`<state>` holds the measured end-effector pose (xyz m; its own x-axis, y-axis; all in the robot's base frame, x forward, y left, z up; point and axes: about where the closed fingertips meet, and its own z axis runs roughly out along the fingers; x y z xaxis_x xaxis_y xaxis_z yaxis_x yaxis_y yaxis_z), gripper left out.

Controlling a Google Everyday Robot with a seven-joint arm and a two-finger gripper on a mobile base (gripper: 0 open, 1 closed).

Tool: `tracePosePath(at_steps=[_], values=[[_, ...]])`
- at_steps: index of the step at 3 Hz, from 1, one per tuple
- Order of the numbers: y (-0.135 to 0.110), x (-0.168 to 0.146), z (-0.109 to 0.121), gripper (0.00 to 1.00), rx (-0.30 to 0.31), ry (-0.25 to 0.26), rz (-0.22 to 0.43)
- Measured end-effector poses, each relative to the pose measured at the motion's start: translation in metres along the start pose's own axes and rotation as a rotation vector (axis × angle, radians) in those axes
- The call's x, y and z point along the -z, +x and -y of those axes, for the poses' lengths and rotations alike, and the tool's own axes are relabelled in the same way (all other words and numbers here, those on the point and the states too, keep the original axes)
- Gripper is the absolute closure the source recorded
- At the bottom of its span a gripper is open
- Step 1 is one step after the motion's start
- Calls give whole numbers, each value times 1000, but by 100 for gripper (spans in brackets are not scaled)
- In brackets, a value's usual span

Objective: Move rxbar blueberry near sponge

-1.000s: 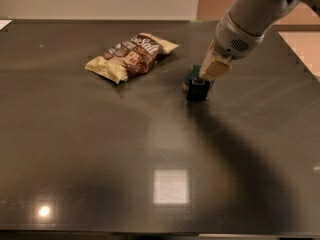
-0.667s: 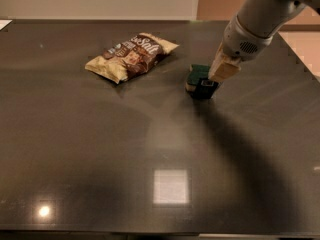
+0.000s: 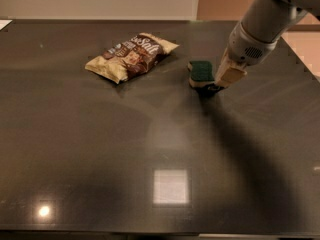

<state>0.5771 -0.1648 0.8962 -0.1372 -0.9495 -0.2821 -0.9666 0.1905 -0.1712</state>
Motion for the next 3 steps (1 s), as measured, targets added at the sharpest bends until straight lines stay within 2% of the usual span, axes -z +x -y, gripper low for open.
tracePosePath(at_steps=[1,2,3], values=[[-1,-2,0,12,1,-1,1],[-1,-3,0,0,2,-1,1],[-1,-3,0,0,2,-1,1]])
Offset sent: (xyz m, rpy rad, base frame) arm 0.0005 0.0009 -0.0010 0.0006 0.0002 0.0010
